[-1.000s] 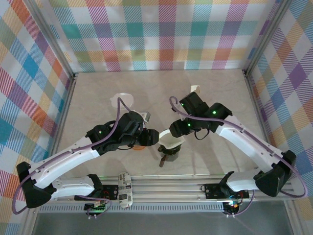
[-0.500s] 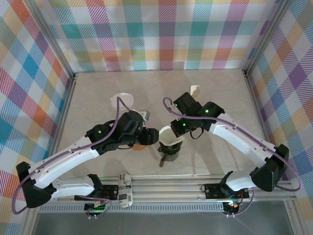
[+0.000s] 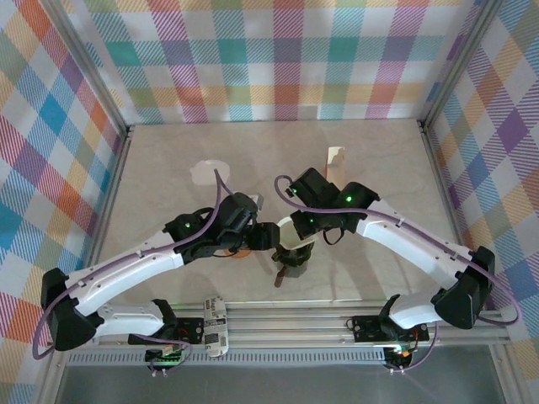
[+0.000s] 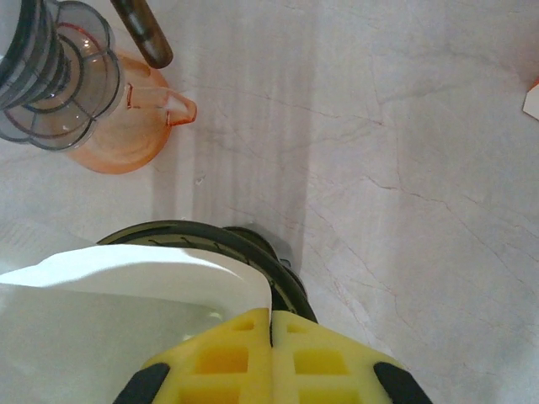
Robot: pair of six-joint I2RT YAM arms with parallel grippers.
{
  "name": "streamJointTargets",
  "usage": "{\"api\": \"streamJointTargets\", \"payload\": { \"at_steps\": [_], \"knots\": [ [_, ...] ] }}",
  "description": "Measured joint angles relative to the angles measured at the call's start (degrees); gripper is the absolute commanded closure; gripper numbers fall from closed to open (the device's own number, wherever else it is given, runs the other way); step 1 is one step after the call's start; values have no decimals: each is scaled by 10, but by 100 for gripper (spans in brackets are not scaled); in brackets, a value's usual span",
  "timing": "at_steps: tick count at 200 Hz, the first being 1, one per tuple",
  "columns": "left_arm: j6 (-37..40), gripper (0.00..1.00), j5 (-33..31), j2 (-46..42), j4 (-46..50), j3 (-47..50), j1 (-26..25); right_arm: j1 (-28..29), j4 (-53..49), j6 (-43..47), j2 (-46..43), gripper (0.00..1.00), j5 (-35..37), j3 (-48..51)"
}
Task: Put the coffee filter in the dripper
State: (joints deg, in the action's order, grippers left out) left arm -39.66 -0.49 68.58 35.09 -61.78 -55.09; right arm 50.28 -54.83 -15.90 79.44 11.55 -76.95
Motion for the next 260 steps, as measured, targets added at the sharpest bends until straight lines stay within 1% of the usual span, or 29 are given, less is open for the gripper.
{"api": "streamJointTargets", "payload": {
  "at_steps": [24, 36, 40, 47, 68, 75, 81, 96, 113, 122, 146, 175, 194, 211, 233, 243, 251, 254, 256, 257, 260],
  "knots": [
    [-3, 47, 0, 9, -9, 5, 0, 0, 1, -2, 0, 99, 0, 4],
    [-4, 48, 0, 15, -10, 5, 0, 1, 4, -4, 0, 94, 0, 5],
    [-4, 49, 0, 17, -10, 5, 0, 1, 4, -4, 0, 92, 0, 5],
    [-4, 49, 0, 19, -10, 5, 0, 1, 7, -6, 0, 85, 0, 5],
    [-4, 50, 1, 22, -10, 6, 0, 1, 11, -11, -1, 57, 2, 5],
    [-4, 49, 1, 22, -11, 6, 0, 1, 12, -14, -2, 50, 5, 5],
    [-4, 49, 1, 22, -11, 6, 0, 1, 12, -14, -4, 47, 7, 5],
    [-4, 50, 4, 22, -12, 6, 0, 0, 12, -14, -11, 43, 14, 5],
    [-4, 50, 5, 22, -12, 6, 0, -1, 12, -15, -20, 42, 18, 5],
    [-4, 50, 6, 22, -12, 7, 0, -4, 13, -15, -24, 44, 19, 6],
    [-4, 50, 7, 22, -12, 12, 0, -8, 12, -15, -36, 57, 20, 23],
    [-4, 51, 7, 23, -12, 16, 0, -8, 12, -15, -46, 77, 22, 39],
    [-4, 51, 9, 26, -13, 16, 0, -8, 13, -13, -48, 85, 20, 41],
    [-4, 51, 10, 31, -14, 17, 0, -8, 13, -14, -48, 88, 18, 45],
    [-4, 51, 11, 35, -23, 20, 0, -8, 14, -13, -48, 88, 14, 53],
    [-4, 51, 11, 35, -23, 21, 0, -8, 15, -13, -48, 85, 13, 56],
    [-4, 51, 11, 36, -23, 21, 0, -8, 15, -12, -47, 78, 12, 57],
    [-4, 51, 11, 36, -23, 21, 0, -8, 15, -16, -47, 72, 12, 57],
    [-4, 51, 11, 36, -23, 21, 0, -8, 14, -13, -47, 71, 12, 57],
    [-4, 51, 11, 36, -23, 21, 0, -8, 15, -11, -47, 68, 12, 57],
    [-4, 51, 11, 36, -23, 21, 0, -8, 15, -17, -47, 63, 13, 57]
  ]
}}
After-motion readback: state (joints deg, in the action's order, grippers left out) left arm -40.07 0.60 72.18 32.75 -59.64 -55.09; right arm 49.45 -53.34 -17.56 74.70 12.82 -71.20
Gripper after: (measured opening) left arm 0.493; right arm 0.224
